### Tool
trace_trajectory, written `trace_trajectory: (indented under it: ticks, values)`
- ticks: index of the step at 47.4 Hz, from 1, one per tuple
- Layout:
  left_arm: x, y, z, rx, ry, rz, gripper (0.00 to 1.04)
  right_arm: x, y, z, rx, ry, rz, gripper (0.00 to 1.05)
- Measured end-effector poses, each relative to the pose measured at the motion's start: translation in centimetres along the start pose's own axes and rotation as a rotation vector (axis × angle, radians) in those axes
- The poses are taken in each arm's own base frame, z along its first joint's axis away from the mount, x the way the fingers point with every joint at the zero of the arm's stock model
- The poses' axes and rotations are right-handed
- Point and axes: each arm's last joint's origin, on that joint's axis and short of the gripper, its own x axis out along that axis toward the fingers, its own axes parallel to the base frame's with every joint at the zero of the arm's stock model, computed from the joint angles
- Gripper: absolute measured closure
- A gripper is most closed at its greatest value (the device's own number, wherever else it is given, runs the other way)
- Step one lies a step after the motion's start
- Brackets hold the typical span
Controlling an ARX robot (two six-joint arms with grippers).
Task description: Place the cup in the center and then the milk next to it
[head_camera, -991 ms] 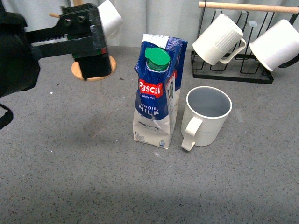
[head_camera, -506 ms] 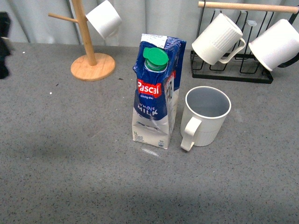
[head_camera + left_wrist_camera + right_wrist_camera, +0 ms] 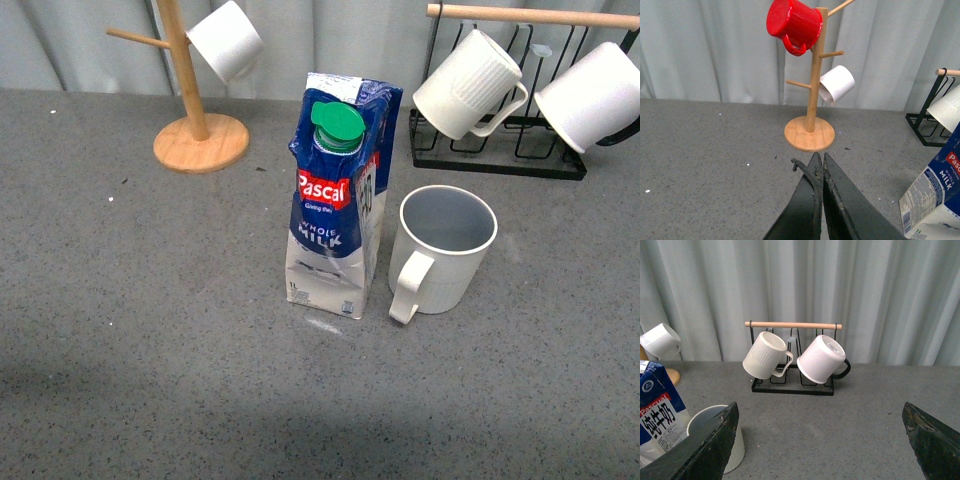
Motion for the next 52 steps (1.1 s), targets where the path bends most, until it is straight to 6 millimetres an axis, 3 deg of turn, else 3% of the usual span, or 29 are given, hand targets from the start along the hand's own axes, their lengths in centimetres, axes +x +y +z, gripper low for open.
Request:
trace_trajectory:
  ticks: [12, 52]
  values:
    - [-1.8, 1.6, 0.4, -0.001, -0.013, 0.007, 1.01, 0.0, 0.0, 0.0, 0.0, 0.0, -0.002, 0.09]
    - [-4.8, 1.6, 1.1, -0.001, -0.037, 0.005, 1.01, 0.0, 0.0, 0.0, 0.0, 0.0, 0.0, 0.09]
